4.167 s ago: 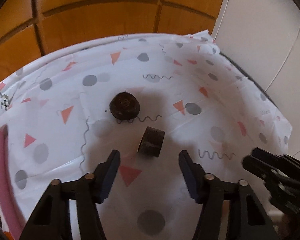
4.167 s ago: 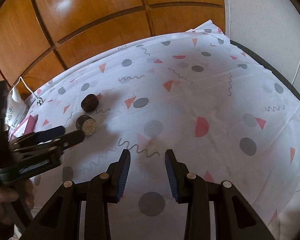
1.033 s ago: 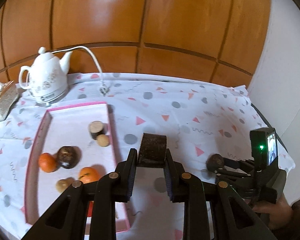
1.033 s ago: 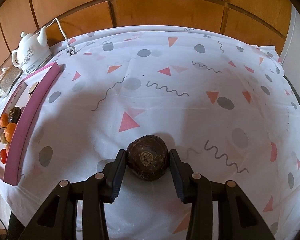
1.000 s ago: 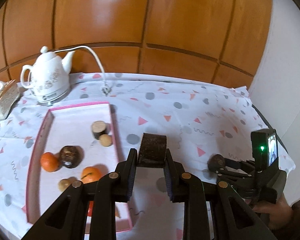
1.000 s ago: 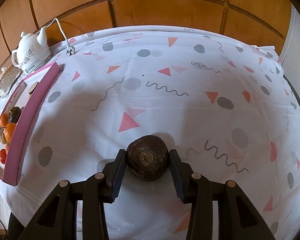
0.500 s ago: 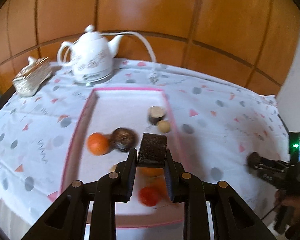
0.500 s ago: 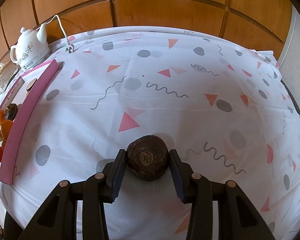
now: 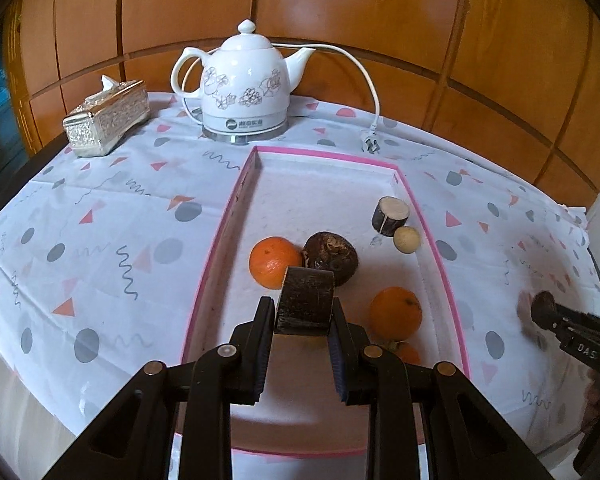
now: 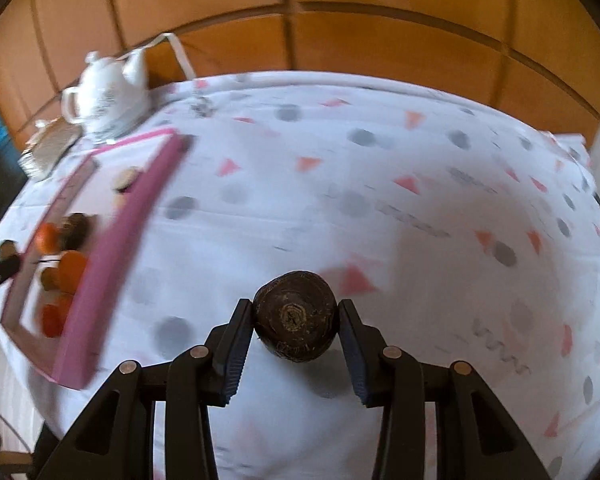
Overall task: Organize fruits
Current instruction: 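Carry the root piece with the left tool while the right tool carries the dark fruit, then lower the root piece into the tray with the left tool while the right tool releases the dark fruit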
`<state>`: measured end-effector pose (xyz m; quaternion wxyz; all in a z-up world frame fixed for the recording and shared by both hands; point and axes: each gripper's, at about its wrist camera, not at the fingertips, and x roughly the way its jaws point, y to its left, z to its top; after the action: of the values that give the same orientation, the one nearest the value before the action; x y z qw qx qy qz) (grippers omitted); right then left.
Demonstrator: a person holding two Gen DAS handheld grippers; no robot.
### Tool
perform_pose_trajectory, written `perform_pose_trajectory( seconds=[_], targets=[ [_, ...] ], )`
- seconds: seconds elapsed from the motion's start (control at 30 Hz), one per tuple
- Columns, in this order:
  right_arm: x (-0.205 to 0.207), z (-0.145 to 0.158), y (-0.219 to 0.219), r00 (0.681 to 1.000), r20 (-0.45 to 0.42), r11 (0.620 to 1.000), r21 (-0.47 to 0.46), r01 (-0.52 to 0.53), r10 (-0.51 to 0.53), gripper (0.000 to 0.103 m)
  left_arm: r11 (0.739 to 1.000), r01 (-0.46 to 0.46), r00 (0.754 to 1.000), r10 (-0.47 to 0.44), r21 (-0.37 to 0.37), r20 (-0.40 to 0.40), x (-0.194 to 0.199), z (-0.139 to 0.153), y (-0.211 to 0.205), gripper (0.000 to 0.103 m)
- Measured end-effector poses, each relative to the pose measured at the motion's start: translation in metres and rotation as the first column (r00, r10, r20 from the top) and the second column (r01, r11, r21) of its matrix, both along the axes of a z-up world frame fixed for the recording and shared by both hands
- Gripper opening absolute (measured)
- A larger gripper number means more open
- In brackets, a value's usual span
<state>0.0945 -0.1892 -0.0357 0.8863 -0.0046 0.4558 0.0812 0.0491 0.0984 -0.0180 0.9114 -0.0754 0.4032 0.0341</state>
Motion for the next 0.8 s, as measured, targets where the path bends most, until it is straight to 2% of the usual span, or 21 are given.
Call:
perform_pose_trajectory(
  seconds=[0.2, 0.47, 0.6, 0.8],
  targets=[
    [0.005, 0.027, 0.058, 0.986, 0.05, 0.987, 0.005, -0.162, 0.162, 0.043, 1.0, -0.006, 1.0, 0.006, -0.012, -0.003, 0.0, -0.002, 0.004, 0.026],
    [0.017, 0.035, 0.12, 0.95, 0.055, 0.951, 0.026, -0.308, 0.306, 0.043, 0.999, -0.024, 1.0, 0.023, -0.031, -0.009, 0.0, -0.006, 0.014, 0.026],
    [0.028, 0.036, 0.138, 0.944, 0.051, 0.943, 0.055, -0.33, 0.327, 0.043, 0.999, -0.033, 0.999, 0.032, -0.032, -0.013, 0.001, -0.008, 0.019, 0.026],
    [0.052, 0.022, 0.161, 0.945, 0.005, 0.942, 0.075, -0.327, 0.328, 0.043, 0.999, -0.038, 0.999, 0.037, -0.024, -0.016, 0.005, -0.01, 0.022, 0.027]
  ],
)
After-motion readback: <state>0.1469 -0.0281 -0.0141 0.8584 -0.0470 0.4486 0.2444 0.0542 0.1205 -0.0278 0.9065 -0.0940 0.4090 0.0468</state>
